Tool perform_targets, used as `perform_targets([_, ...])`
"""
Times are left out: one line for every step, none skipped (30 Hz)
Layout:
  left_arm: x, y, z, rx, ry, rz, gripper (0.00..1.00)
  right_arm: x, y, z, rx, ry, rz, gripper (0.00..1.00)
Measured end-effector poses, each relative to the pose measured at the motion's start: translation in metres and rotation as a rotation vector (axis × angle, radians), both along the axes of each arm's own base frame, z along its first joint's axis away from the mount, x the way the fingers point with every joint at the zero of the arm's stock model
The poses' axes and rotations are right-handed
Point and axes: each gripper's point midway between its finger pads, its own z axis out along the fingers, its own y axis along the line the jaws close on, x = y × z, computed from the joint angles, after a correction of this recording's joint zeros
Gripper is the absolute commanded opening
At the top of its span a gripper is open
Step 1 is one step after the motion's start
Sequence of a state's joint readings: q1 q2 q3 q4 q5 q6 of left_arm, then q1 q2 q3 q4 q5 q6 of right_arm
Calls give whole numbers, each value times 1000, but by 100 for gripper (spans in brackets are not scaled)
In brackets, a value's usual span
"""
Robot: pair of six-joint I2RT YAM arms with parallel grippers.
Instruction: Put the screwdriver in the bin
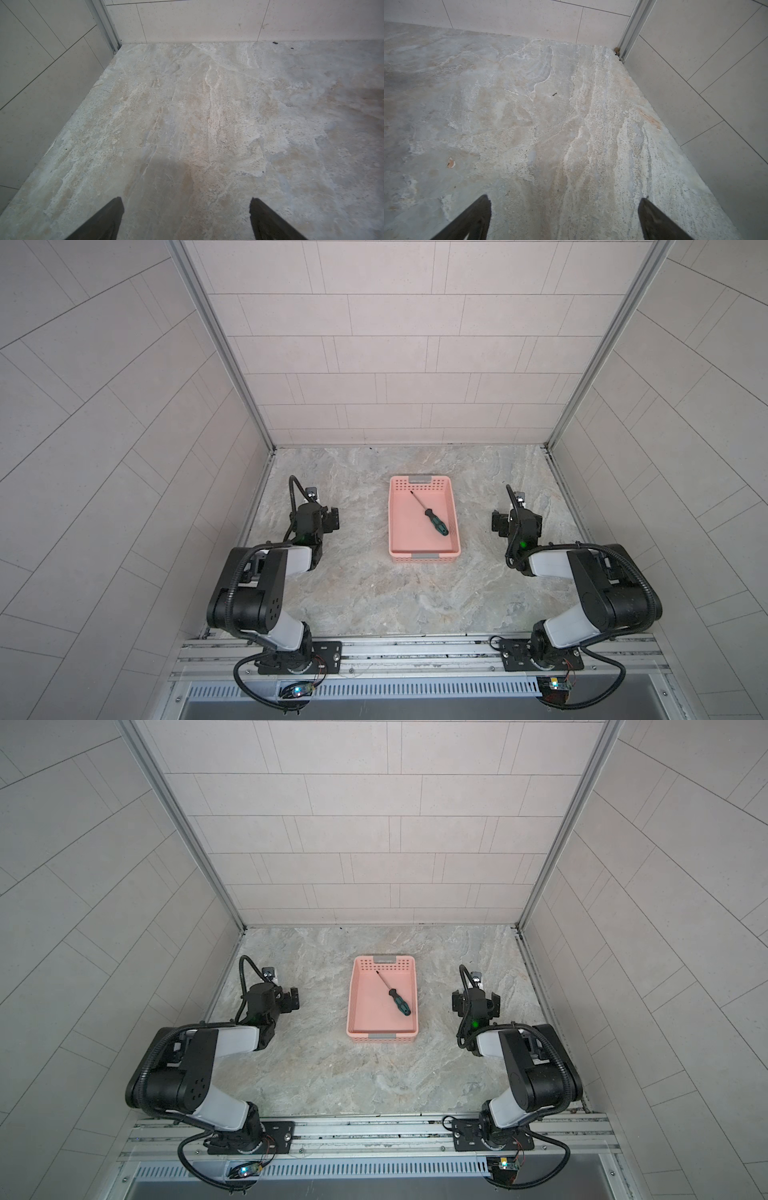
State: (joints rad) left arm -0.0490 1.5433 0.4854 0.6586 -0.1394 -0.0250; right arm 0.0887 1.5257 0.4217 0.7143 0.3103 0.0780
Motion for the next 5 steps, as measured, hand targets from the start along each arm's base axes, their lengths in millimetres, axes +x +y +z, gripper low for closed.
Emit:
perform_targets([0,0,0,0,0,0,100,0,0,0,0,0,0,100])
perform_targets([0,0,0,0,0,0,100,0,0,0,0,0,0,100])
perform_targets([0,0,0,0,0,0,100,0,0,0,0,0,0,100])
perform_targets([0,0,0,0,0,0,100,0,0,0,0,0,-1,100])
perform_targets([0,0,0,0,0,0,100,0,0,0,3,1,2,100])
